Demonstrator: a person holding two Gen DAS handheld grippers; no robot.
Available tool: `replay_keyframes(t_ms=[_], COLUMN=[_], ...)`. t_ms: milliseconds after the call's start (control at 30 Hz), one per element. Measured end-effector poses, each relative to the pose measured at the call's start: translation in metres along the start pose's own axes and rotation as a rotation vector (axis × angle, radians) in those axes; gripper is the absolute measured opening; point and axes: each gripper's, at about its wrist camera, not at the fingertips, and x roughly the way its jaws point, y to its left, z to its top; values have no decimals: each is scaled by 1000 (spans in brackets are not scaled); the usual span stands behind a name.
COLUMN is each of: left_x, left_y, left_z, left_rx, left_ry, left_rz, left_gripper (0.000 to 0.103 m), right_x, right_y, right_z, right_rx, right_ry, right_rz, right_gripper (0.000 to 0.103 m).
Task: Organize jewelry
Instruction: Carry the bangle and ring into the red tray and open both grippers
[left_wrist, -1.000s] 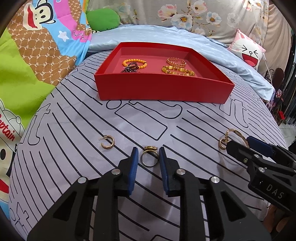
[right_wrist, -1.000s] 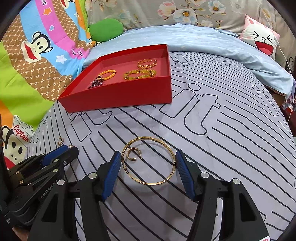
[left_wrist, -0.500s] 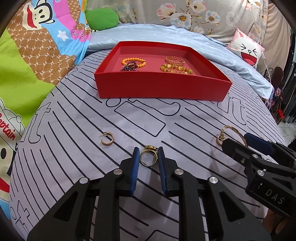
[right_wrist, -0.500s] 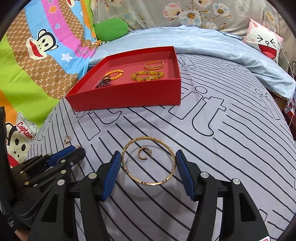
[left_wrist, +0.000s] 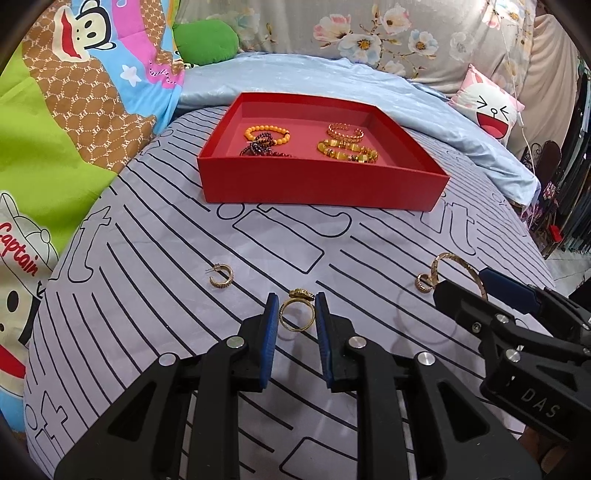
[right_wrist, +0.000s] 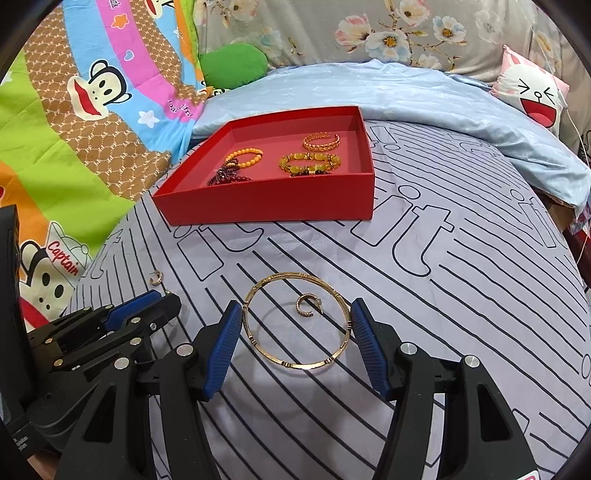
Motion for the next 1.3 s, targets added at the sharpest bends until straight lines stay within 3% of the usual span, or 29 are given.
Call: replay_keyframes(t_ms=[400, 733, 1067, 1300], left_x=[-19, -20, -6, 22], left_y=[-1, -7, -10, -3], left_z=[5, 30, 96, 157], left_rx=[0, 10, 55, 92], left_ry=[-22, -51, -114, -133], left_rz=[-6, -23, -33, -31], left_gripper=[20, 20, 20, 20], right_x=[-12, -10, 13, 48], right_y=[5, 8, 3, -7], right_z=[3, 26, 84, 147], right_rx=[-6, -33, -62, -54], right_ry=[-29, -61, -81, -64], right_rz=[14, 15, 24, 50], right_gripper=[58, 58, 58, 58])
